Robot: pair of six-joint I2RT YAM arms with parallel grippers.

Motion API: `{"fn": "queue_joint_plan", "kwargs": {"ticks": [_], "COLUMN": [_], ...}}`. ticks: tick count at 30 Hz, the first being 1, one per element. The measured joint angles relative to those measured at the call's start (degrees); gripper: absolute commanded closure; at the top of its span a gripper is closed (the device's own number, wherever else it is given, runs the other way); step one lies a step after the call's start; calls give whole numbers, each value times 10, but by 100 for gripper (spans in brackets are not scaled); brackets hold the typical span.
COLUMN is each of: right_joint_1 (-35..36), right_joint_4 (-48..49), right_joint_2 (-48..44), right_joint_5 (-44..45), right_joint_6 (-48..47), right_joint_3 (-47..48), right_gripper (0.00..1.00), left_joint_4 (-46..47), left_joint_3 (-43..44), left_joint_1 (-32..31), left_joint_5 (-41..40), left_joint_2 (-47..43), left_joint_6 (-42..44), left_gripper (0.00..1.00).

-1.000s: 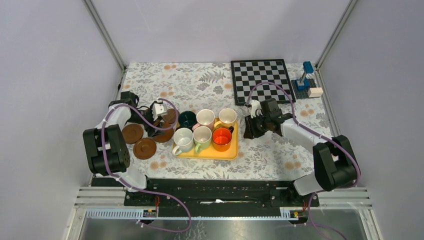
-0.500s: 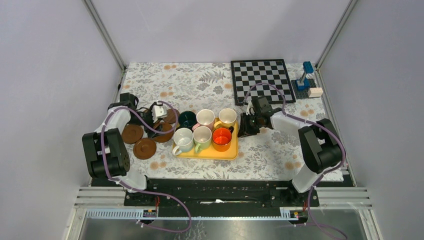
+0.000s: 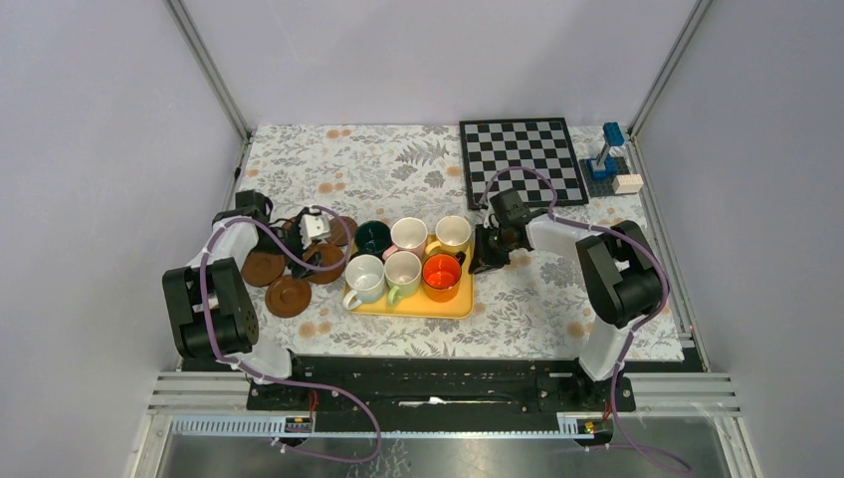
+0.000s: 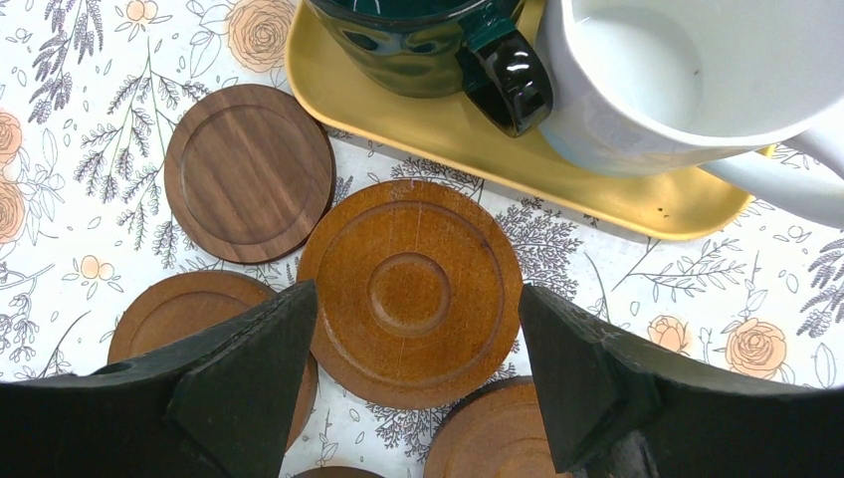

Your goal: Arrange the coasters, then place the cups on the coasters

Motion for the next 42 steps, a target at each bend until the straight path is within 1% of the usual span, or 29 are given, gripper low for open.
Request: {"fn": "queue_joint_plan", "kwargs": {"ticks": [1,2,10,15,26,38,42], "right_joint_1": [0,0,-9,-27,-117,-263,-296], "right_joint_4": [-3,-9,-68,-70,-113,-179,-191], "right_joint_2": [1,4,30,32,16,1,1], "right_joint_5": [1,4,14,10,29,54,55], "right_joint_6": [3,9,37,40,-18,-125,-160], "right_joint_3": [2,6,47,49,43,41,43], "right_gripper": [96,100,100,100,100,100,100], "left_joint_4": [3,7,13,13,15,23,26], "left_joint_3": [-2,-5,-14,-14,-8,13,13], "left_joint_1": [1,1,3,8,8,8,8], "left_joint_5": [0,0,0,0,-1,-18,-28], "left_joint_2": [0,0,-10,-12,0,17,17], "left_joint_6": [0,0,-1,-1,-10,-41,-52], "left_gripper": [19,19,19,18,18,18,18]}}
